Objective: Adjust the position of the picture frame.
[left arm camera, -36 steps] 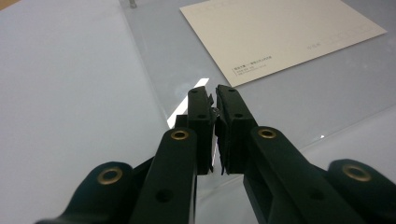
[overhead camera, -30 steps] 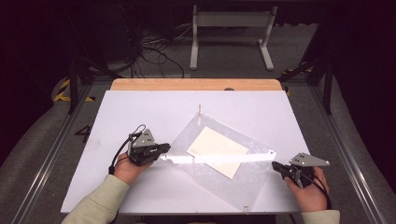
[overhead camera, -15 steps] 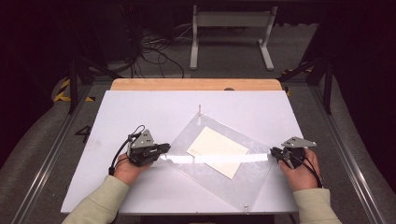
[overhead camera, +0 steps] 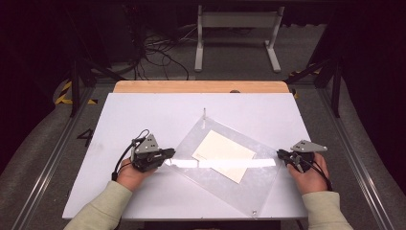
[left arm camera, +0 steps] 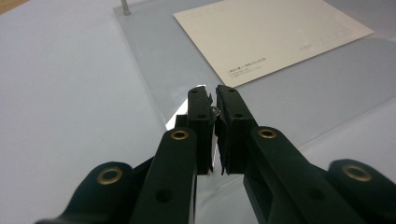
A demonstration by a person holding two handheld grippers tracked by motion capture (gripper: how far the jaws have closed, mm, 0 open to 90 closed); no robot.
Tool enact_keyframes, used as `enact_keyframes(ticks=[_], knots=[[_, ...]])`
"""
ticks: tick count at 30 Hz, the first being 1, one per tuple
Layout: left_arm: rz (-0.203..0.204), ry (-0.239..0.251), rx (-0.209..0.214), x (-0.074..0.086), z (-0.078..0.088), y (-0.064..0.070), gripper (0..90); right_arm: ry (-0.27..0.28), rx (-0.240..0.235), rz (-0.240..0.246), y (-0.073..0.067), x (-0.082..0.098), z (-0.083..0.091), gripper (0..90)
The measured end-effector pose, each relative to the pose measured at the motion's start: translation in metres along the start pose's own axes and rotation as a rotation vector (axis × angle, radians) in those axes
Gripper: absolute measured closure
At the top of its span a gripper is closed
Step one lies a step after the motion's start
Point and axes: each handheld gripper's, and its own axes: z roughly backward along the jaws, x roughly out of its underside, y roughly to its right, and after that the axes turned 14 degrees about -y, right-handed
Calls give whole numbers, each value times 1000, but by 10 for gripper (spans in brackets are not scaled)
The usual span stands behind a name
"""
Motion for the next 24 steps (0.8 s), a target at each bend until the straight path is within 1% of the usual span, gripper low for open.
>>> enact_keyframes(ticks=[2, 3, 4, 5, 7, 11, 14, 16, 17, 18, 20, 21, 22, 24], knots=[[-1, -1, 7, -1, 0, 2, 849, 21, -15, -7, 6, -1, -4, 844], [-1, -1, 7, -1, 0, 2, 849, 21, -15, -7, 6, -1, -4, 844], [-4, 0, 17, -1, -1, 3, 849, 18, 0, 6, 8, -4, -6, 845], [-6, -1, 18, -2, -1, 4, 849, 18, 0, 6, 8, -4, -6, 845], [-13, -1, 24, -3, -2, 7, 849, 17, -12, -12, 13, -6, -8, 845], [-25, -1, 38, -5, -4, 13, 849, 15, 7, -35, 21, -12, -12, 845], [-30, -3, 40, -6, -4, 14, 849, 16, 28, -48, 21, -14, -14, 842], [-27, 0, 47, -5, -4, 13, 849, 20, 35, -70, 19, -13, -13, 833], [-27, 0, 47, -5, -4, 13, 849, 18, 35, -89, 18, -11, -11, 829], [-27, 0, 47, -5, -4, 13, 849, 18, 35, -89, 18, -11, -11, 829], [-26, -2, 45, -6, -4, 14, 849, 18, 14, -141, 17, -5, -3, 816], [-23, -2, 48, -5, -4, 14, 850, -9, -9, -174, 15, 2, 6, 843], [-24, -5, 50, -5, -3, 15, 850, -19, -12, -179, 12, 5, 11, 862], [-31, -10, 52, -5, -2, 17, 849, -57, -36, -167, 6, 13, 20, 886]])
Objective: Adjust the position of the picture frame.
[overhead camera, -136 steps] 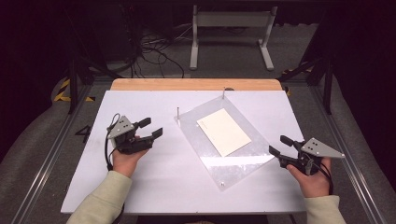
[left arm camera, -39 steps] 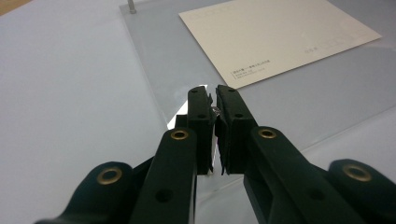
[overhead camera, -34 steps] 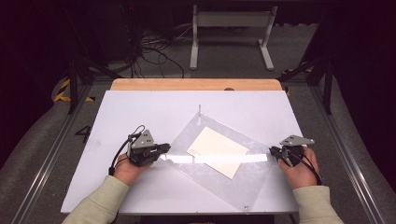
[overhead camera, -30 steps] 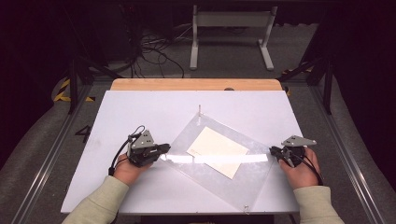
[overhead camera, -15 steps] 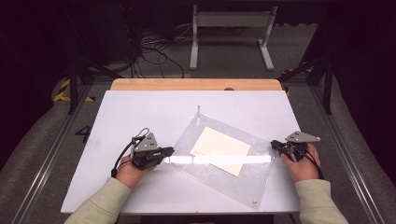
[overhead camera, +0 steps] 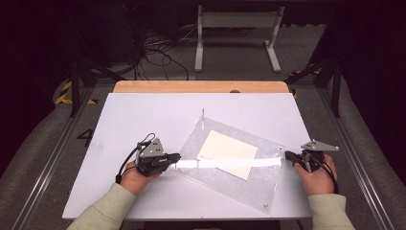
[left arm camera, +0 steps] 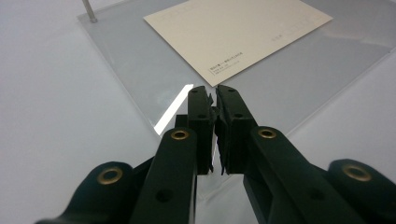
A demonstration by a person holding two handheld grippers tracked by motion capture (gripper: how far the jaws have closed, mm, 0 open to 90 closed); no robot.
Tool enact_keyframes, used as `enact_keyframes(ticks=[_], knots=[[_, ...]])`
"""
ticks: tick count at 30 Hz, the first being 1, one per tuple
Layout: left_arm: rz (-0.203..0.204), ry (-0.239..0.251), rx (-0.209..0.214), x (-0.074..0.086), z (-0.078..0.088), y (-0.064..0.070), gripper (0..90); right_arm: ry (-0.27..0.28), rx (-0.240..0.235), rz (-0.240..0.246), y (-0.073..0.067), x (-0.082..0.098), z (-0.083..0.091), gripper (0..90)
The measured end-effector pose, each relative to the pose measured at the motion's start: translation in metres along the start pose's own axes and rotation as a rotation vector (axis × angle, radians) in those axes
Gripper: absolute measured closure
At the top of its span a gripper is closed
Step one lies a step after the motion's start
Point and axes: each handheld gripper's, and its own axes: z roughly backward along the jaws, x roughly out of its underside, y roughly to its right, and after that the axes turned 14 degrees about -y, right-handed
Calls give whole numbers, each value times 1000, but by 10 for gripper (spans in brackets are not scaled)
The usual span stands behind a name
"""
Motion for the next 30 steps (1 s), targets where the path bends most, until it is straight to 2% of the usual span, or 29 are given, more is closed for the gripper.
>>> enact_keyframes(ticks=[2, 4, 5, 9, 11, 13, 16, 18, 19, 21, 22, 26, 29, 30], knots=[[-7, -6, 1, 0, 1, 2, 849, -25, -51, 23, -10, 10, 9, 893], [-5, -4, 1, 0, 1, 3, 849, -34, -135, 92, -27, 20, 20, 894], [-5, -4, 1, 0, 1, 3, 849, -34, -135, 92, -27, 20, 20, 894], [-4, -3, -1, 1, 0, 3, 849, -68, -259, 274, -72, 40, 39, 895], [-3, -2, -1, 1, 0, 3, 848, -70, -299, 317, -84, 44, 42, 899], [-4, -3, -3, 1, 0, 3, 849, -81, -341, 357, -99, 45, 42, 900], [-5, 1, 4, 1, 0, 3, 848, -112, -374, 407, -114, 44, 32, 900], [-5, 2, 6, 1, 0, 2, 848, -137, -374, 426, -121, 43, 23, 900], [-7, 3, 5, 2, 0, 2, 848, -134, -404, 420, -124, 43, 20, 900], [-7, 5, 6, 2, 0, 2, 848, -158, -398, 445, -129, 42, 18, 900], [-7, 5, 6, 2, 0, 2, 848, -179, -381, 464, -132, 42, 17, 900], [-8, 3, 15, 1, 0, 3, 850, -172, -352, 488, -133, 42, 17, 900], [-25, -6, 37, -2, -1, 8, 851, -143, -275, 472, -123, 38, 15, 900], [-30, -10, 34, -3, -2, 10, 851, -133, -248, 443, -113, 34, 13, 900]])
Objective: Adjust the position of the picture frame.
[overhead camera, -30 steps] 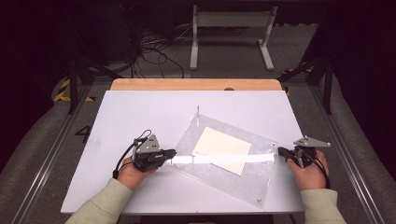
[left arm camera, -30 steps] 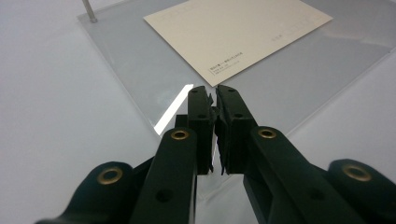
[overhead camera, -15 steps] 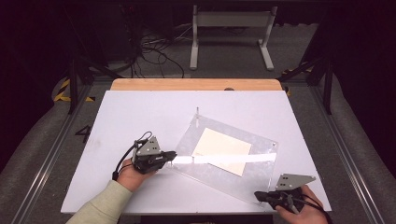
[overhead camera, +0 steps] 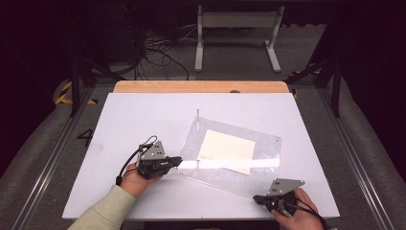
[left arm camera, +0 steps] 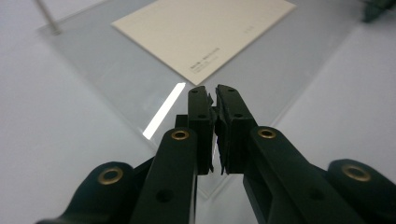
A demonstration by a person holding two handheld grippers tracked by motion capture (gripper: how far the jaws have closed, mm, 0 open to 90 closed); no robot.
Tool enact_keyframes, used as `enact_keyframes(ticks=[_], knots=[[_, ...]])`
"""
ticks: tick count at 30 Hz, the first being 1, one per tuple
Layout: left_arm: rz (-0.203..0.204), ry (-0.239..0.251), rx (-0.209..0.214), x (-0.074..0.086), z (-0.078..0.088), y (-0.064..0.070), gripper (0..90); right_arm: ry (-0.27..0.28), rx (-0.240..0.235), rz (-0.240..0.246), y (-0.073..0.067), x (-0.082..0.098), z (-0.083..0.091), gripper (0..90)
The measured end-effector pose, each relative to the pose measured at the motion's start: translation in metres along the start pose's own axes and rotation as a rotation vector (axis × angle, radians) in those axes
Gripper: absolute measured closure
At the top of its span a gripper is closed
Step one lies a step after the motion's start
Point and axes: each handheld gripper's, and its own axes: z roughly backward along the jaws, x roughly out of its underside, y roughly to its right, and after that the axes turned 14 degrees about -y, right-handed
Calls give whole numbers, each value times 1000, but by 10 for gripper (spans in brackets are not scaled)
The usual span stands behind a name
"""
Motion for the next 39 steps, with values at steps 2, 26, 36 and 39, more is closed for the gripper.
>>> enact_keyframes(ticks=[2, 26, 36, 39], knots=[[-3, -8, -1, -2, 0, 3, 851, 13, 2, -45, 20, -3, -1, 900], [-92, 19, 103, -13, -14, 35, 852, 205, 155, -241, 84, -44, -16, 888], [-247, 33, 212, -63, -58, 93, 849, 263, 153, -300, 77, -16, 18, 873], [-269, 49, 237, -76, -71, 104, 845, 251, 141, -320, 79, -9, 17, 870]])
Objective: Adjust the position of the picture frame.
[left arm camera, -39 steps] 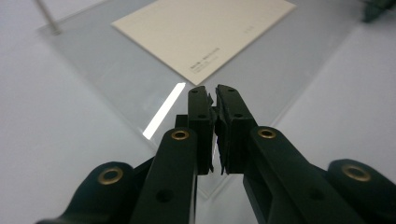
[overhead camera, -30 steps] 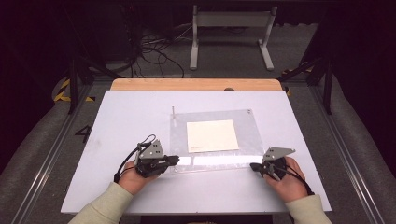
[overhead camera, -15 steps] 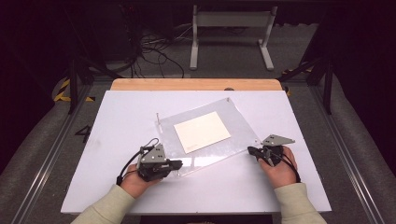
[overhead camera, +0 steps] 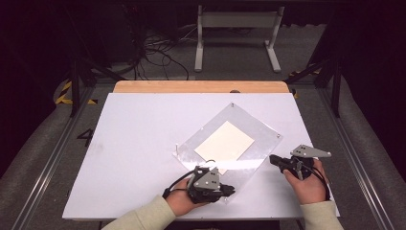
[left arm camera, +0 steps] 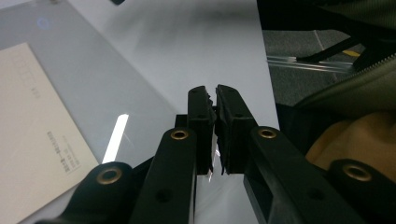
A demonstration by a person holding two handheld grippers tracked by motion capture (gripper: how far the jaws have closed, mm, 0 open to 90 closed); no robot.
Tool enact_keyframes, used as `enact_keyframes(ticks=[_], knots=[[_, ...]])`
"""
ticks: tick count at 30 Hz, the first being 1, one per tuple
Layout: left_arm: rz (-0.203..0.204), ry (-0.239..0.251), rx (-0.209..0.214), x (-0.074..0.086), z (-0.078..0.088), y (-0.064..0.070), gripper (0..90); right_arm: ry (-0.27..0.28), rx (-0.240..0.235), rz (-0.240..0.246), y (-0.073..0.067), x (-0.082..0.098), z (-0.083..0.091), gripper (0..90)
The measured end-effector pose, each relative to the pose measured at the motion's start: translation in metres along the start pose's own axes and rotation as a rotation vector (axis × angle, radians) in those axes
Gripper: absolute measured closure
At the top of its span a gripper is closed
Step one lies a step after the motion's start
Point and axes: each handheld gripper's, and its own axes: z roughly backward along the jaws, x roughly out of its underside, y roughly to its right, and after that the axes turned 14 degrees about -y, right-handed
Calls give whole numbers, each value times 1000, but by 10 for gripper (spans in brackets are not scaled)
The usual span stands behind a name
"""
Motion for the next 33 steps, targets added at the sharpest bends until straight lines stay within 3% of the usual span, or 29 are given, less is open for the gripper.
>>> enact_keyframes(ticks=[1, 2, 3, 5, 6, 7, 8, 9, 10, 11, 12, 13, 14, 15, 16, 18, 21, 24, 25, 26, 28, 29, 33], knots=[[-4, 3, 2, -2, -2, 1, 845, 0, 0, 0, 0, 0, 0, 870], [-15, -22, 3, -5, -2, 2, 803, -8, -4, 0, 0, 1, -2, 867], [-29, -10, 1, -5, 0, 1, 757, -9, -5, 0, 0, 1, -3, 866], [-3, 11, -31, -2, 14, -3, 604, -10, -9, 3, 0, 2, -4, 863], [37, 13, -59, -1, 23, -7, 534, -11, -10, 1, 0, 2, -3, 860], [37, 13, -59, -1, 23, -7, 486, -10, -10, 0, 0, 2, -3, 858], [126, 43, -139, 7, 45, -20, 469, -7, -9, -3, 1, 2, -2, 857], [177, 69, -193, 15, 59, -29, 454, -6, -10, -6, 1, 2, -2, 856], [204, 76, -237, 20, 67, -34, 423, -3, -9, -6, 1, 2, -1, 852], [204, 76, -237, 20, 67, -34, 396, -1, -8, -6, 1, 2, -1, 849], [243, 82, -304, 26, 76, -40, 363, -1, -8, -7, 1, 2, -1, 845], [307, 104, -400, 41, 93, -52, 336, -1, -10, -5, 1, 1, -1, 842], [333, 110, -427, 48, 99, -57, 322, -2, -10, -5, 1, 1, -2, 838], [333, 110, -427, 48, 99, -57, 317, -2, -10, -5, 1, 1, -2, 838], [349, 106, -461, 55, 104, -64, 313, -4, -11, 1, 0, 1, -3, 829], [368, 79, -495, 67, 107, -75, 312, -6, -12, 3, 0, 1, -3, 829], [437, 48, -437, 85, 99, -95, 339, -8, -12, 2, 0, 2, -4, 825], [503, 2, -365, 94, 85, -110, 505, -12, -13, -5, 1, 3, -4, 819], [501, 10, -317, 95, 82, -113, 540, -11, -14, -7, 1, 3, -4, 812], [491, 10, -306, 93, 81, -112, 615, -11, -16, -12, 1, 4, -4, 807], [415, -24, -315, 88, 80, -107, 766, -10, -15, -14, 2, 5, -3, 805], [393, -46, -347, 86, 80, -104, 834, -7, -13, -14, 3, 5, -3, 805], [400, -53, -328, 86, 82, -101, 842, -10, -13, -23, 4, 5, -2, 804]])
